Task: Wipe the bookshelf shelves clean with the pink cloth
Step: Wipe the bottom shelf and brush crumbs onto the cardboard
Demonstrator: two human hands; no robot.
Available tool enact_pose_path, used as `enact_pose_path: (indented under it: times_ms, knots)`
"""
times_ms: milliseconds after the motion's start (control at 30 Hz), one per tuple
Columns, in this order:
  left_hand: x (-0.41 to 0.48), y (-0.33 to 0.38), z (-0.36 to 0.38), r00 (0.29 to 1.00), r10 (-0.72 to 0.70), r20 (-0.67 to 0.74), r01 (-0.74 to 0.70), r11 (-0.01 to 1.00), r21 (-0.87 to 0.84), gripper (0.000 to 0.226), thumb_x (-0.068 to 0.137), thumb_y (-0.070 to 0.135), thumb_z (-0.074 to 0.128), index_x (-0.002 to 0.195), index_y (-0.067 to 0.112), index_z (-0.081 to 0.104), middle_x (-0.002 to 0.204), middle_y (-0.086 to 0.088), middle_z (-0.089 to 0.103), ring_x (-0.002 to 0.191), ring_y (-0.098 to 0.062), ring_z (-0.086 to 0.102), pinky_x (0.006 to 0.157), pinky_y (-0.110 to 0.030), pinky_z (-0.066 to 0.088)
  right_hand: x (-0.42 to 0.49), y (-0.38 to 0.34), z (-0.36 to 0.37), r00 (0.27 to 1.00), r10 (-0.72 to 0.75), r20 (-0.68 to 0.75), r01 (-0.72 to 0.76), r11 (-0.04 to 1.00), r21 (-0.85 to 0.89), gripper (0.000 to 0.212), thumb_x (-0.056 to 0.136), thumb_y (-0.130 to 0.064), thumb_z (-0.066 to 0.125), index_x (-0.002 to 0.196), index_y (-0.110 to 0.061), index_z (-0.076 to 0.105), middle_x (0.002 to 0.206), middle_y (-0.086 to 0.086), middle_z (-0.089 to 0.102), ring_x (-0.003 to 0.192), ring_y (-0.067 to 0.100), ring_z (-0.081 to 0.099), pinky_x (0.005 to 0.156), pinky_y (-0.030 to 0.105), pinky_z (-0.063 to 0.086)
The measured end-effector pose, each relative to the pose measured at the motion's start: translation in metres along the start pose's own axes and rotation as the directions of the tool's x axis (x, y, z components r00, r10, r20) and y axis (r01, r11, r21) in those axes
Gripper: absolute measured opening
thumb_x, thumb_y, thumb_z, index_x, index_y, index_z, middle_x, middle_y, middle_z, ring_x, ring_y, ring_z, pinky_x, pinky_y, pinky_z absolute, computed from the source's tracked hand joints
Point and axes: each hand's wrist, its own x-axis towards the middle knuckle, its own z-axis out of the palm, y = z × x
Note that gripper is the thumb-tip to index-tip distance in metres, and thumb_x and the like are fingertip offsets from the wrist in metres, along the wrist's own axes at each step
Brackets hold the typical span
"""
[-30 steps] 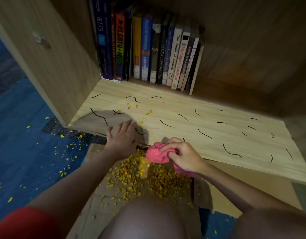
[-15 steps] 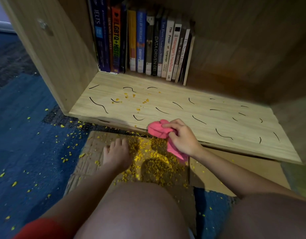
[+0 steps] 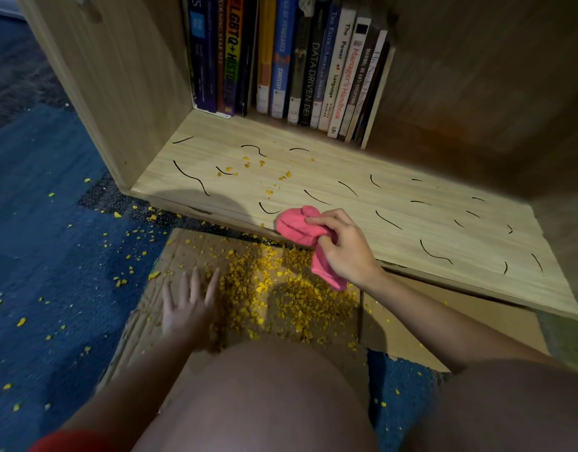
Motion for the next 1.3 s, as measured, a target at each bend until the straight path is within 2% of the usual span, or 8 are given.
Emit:
enact_pose_path:
  times_ms: [167, 300, 433, 533, 667, 833, 1033, 1300]
  knots:
    - [0.008, 0.001, -0.013, 0.996, 0.078, 0.035, -0.081, 0.994, 0.076, 0.126, 0.075, 0.055, 0.067, 0.13, 0.014, -0.038, 0.155, -0.015, -0.017, 0.143, -0.032, -0.014, 0.112, -0.057, -0.002, 0.002, 0.006, 0.0, 1.0, 0.004, -0.006, -0.004, 1.0, 0.005, 0.036, 0.084, 0.006, 0.05, 0.114, -0.006, 0.065, 0.105, -0.003, 0.048, 0.104, 0.01, 0.047, 0.1, 0.017, 0.031]
    - [0.012, -0.001, -0.023, 0.985, 0.128, 0.113, -0.14, 0.985, 0.101, 0.13, 0.067, 0.061, 0.071, 0.146, 0.013, -0.02, 0.156, -0.013, -0.007, 0.145, -0.03, -0.008, 0.112, -0.057, -0.002, 0.005, 0.007, 0.0, 0.999, 0.001, -0.039, 0.0, 1.0, 0.029, 0.036, 0.082, -0.002, 0.046, 0.112, -0.006, 0.066, 0.104, -0.002, 0.048, 0.106, 0.013, 0.048, 0.103, 0.023, 0.033]
    - [0.018, 0.003, -0.041, 0.953, 0.26, 0.156, -0.263, 0.965, -0.003, 0.07, 0.075, 0.051, 0.068, 0.134, 0.024, 0.042, 0.141, 0.001, 0.041, 0.136, -0.02, 0.031, 0.114, -0.049, 0.011, 0.013, 0.004, 0.001, 0.997, -0.018, -0.076, 0.021, 0.999, 0.031, 0.041, 0.078, -0.01, 0.042, 0.111, -0.006, 0.066, 0.106, 0.0, 0.049, 0.108, 0.016, 0.05, 0.102, 0.022, 0.033]
    - [0.02, 0.008, -0.051, 0.947, 0.289, 0.138, -0.281, 0.957, -0.075, 0.028, 0.088, 0.033, 0.06, 0.114, 0.023, 0.06, 0.123, 0.003, 0.059, 0.121, -0.015, 0.049, 0.112, -0.039, 0.022, 0.021, 0.004, 0.004, 0.993, -0.014, -0.114, 0.018, 0.999, 0.036, 0.034, 0.085, 0.001, 0.047, 0.113, -0.004, 0.065, 0.112, 0.008, 0.051, 0.113, 0.023, 0.05, 0.105, 0.028, 0.034]
    - [0.019, 0.013, -0.06, 0.953, 0.268, 0.143, -0.243, 0.955, -0.172, 0.02, 0.092, 0.016, 0.054, 0.106, 0.024, 0.067, 0.116, 0.003, 0.062, 0.113, -0.015, 0.056, 0.104, -0.037, 0.034, 0.026, 0.005, 0.009, 0.999, 0.008, -0.046, -0.009, 1.0, -0.011, 0.036, 0.087, 0.002, 0.048, 0.12, -0.004, 0.061, 0.118, 0.011, 0.05, 0.116, 0.029, 0.047, 0.107, 0.037, 0.033]
    - [0.011, 0.018, -0.075, 0.971, 0.238, 0.015, -0.23, 0.952, -0.204, 0.025, 0.091, 0.036, 0.056, 0.11, 0.022, 0.064, 0.106, 0.001, 0.066, 0.099, -0.016, 0.064, 0.079, -0.031, 0.051, 0.004, 0.001, 0.024, 0.973, -0.07, 0.22, 0.098, 0.988, -0.12, 0.035, 0.09, -0.004, 0.046, 0.12, -0.011, 0.062, 0.119, 0.005, 0.053, 0.112, 0.025, 0.048, 0.102, 0.032, 0.034]
    - [0.01, 0.017, -0.087, 0.958, 0.221, -0.183, -0.268, 0.918, -0.293, 0.029, 0.098, 0.011, 0.042, 0.117, 0.027, 0.057, 0.118, 0.002, 0.061, 0.102, -0.02, 0.062, 0.08, -0.033, 0.05, 0.026, -0.011, 0.012, 0.998, -0.053, 0.039, 0.056, 0.995, -0.084, 0.032, 0.092, -0.005, 0.045, 0.118, -0.007, 0.062, 0.111, -0.002, 0.05, 0.107, 0.026, 0.05, 0.096, 0.03, 0.035]
    - [0.018, 0.008, -0.101, 0.964, 0.149, -0.219, -0.219, 0.913, -0.344, 0.035, 0.098, 0.045, 0.036, 0.098, 0.019, 0.06, 0.083, 0.002, 0.061, 0.076, -0.019, 0.063, 0.07, -0.032, 0.053, 0.012, -0.014, 0.035, 0.963, -0.137, 0.231, 0.161, 0.983, -0.091, 0.029, 0.089, -0.004, 0.049, 0.112, -0.009, 0.065, 0.116, 0.004, 0.055, 0.107, 0.024, 0.048, 0.095, 0.029, 0.037]
